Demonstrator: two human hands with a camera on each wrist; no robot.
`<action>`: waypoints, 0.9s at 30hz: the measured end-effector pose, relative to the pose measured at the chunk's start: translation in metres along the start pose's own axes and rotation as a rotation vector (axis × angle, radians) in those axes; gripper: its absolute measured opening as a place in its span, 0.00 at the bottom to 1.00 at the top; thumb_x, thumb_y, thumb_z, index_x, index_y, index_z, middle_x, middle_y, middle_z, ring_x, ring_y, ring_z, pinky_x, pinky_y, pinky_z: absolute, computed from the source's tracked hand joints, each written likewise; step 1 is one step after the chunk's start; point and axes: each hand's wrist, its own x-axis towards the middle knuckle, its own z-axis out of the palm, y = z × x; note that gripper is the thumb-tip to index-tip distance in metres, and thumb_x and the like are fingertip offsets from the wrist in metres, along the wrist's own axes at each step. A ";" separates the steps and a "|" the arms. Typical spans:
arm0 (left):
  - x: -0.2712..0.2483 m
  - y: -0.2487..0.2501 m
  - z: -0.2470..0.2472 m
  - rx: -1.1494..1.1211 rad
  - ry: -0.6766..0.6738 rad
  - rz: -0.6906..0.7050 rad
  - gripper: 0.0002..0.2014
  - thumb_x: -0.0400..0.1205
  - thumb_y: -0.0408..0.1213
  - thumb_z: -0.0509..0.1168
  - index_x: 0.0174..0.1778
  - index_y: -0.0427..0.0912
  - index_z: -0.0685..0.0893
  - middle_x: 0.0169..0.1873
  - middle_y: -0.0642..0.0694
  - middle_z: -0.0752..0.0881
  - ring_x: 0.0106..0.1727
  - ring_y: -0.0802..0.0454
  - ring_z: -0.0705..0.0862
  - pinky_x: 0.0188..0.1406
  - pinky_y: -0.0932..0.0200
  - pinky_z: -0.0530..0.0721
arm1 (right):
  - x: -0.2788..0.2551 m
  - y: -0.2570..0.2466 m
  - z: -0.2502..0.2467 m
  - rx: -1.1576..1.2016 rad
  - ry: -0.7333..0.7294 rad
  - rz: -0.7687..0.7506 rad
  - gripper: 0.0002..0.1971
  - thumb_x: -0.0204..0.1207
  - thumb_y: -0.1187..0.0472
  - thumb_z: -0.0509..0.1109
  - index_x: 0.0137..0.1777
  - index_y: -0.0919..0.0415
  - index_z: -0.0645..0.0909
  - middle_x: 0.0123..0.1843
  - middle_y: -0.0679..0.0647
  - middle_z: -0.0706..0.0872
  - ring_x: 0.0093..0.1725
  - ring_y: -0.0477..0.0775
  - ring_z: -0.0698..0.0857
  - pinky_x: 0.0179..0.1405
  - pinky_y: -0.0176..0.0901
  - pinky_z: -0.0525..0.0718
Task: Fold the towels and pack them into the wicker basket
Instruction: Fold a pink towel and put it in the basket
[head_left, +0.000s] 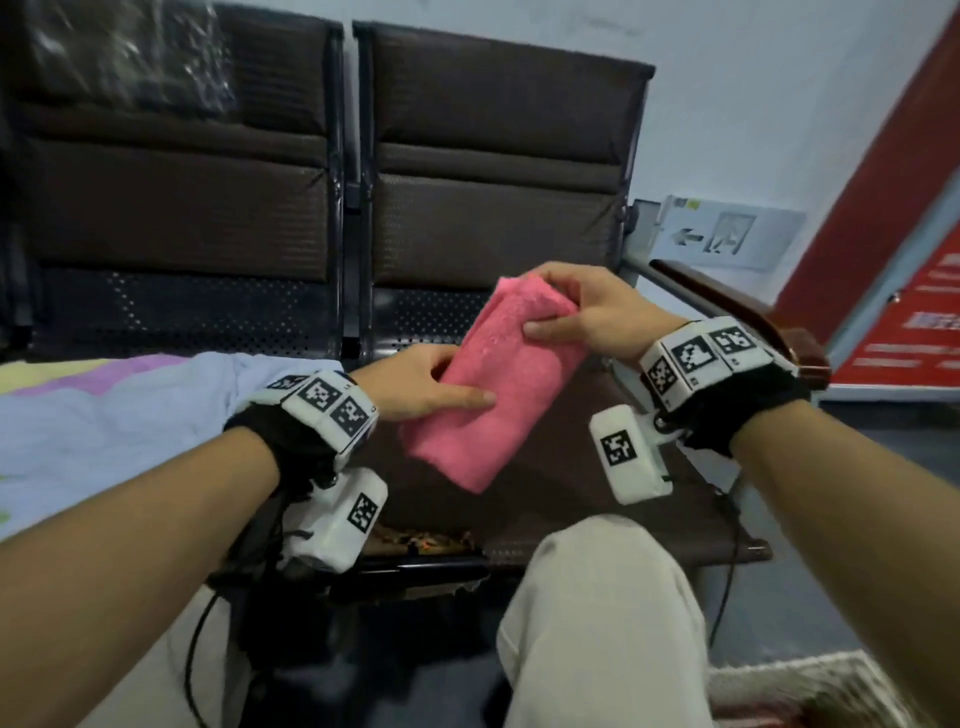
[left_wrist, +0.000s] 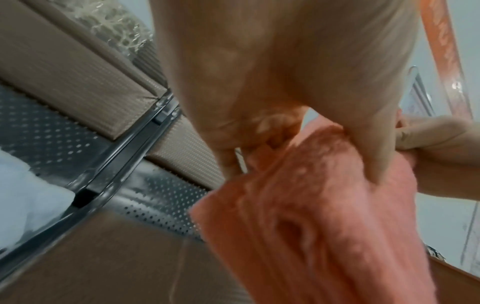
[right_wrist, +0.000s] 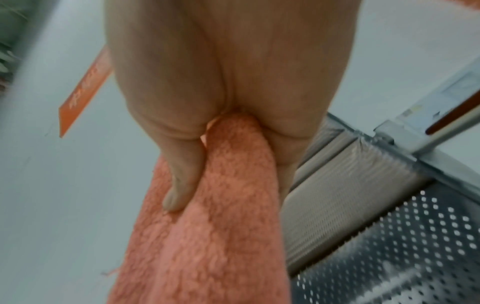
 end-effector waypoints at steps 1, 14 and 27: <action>0.001 0.012 0.001 0.056 -0.002 0.005 0.23 0.69 0.51 0.76 0.57 0.49 0.83 0.50 0.52 0.88 0.50 0.55 0.88 0.50 0.57 0.87 | -0.009 -0.002 -0.013 -0.002 0.042 -0.005 0.18 0.69 0.75 0.74 0.59 0.66 0.80 0.50 0.56 0.85 0.47 0.44 0.84 0.52 0.37 0.83; 0.048 0.148 0.143 0.570 -0.191 0.205 0.20 0.77 0.50 0.70 0.61 0.44 0.82 0.50 0.48 0.85 0.51 0.51 0.83 0.51 0.59 0.79 | -0.221 0.107 -0.091 0.251 0.689 0.344 0.24 0.68 0.64 0.79 0.63 0.62 0.76 0.60 0.63 0.85 0.54 0.58 0.85 0.56 0.57 0.85; 0.035 0.031 0.409 0.542 -0.667 0.095 0.21 0.78 0.38 0.68 0.66 0.39 0.77 0.59 0.39 0.84 0.58 0.42 0.82 0.53 0.57 0.75 | -0.418 0.263 -0.019 0.216 0.715 0.823 0.16 0.71 0.75 0.73 0.57 0.63 0.80 0.51 0.63 0.85 0.52 0.58 0.82 0.59 0.52 0.80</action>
